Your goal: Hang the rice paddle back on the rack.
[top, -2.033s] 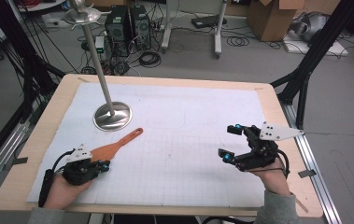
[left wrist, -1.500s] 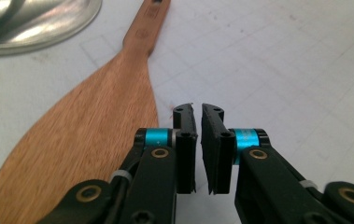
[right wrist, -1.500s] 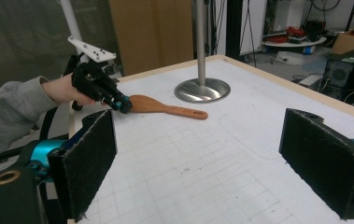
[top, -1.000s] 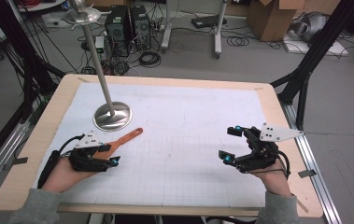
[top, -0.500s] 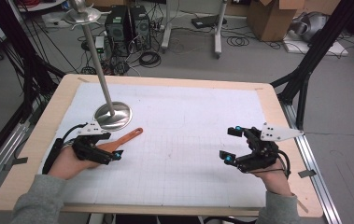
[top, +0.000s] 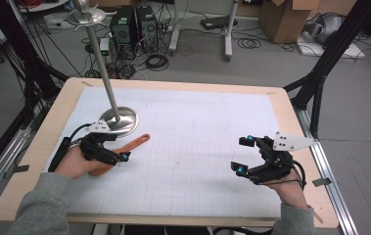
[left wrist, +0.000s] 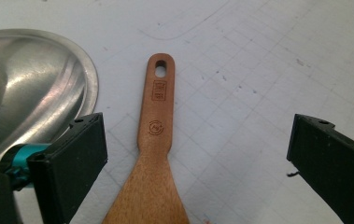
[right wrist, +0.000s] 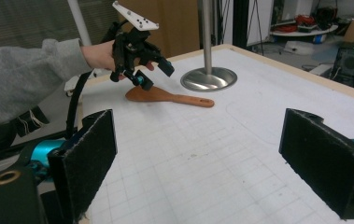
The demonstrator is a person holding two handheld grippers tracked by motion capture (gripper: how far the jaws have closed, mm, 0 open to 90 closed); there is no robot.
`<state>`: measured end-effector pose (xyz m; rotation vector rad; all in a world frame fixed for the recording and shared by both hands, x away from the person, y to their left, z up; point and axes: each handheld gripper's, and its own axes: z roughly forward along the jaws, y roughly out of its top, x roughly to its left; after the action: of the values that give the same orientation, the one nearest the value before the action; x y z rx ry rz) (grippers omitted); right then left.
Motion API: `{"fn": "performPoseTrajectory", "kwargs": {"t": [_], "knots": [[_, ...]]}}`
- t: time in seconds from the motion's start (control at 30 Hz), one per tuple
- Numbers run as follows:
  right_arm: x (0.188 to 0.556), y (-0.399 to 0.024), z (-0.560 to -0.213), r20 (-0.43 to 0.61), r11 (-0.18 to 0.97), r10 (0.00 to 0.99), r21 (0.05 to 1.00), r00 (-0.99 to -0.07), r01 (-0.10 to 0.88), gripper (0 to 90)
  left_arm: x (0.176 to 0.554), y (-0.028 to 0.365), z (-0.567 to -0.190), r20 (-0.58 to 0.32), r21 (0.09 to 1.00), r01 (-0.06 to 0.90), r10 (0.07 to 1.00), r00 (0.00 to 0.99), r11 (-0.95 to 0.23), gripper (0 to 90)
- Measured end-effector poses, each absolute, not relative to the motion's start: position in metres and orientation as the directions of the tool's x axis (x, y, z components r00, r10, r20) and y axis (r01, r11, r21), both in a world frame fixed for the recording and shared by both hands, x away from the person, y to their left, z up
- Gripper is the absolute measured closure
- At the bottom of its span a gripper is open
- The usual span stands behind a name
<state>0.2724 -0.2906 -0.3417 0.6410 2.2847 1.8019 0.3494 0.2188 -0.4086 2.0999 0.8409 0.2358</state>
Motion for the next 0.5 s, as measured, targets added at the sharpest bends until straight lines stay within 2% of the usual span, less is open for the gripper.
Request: {"fn": "performPoseTrajectory", "kwargs": {"t": [0.17,0.5], "knots": [[0.270,-0.295,-0.343,0.140,0.180,0.431,0.955,-0.891,0.237,10.0,0.356,0.221,-0.412,-0.149,0.754,0.508,0.645,0.750,-0.416,5.9],[0.267,-0.301,-0.346,0.144,0.195,0.444,0.948,-0.885,0.252,10.0,0.370,0.215,-0.414,-0.132,0.725,0.514,0.640,0.757,-0.458,11.9]]}}
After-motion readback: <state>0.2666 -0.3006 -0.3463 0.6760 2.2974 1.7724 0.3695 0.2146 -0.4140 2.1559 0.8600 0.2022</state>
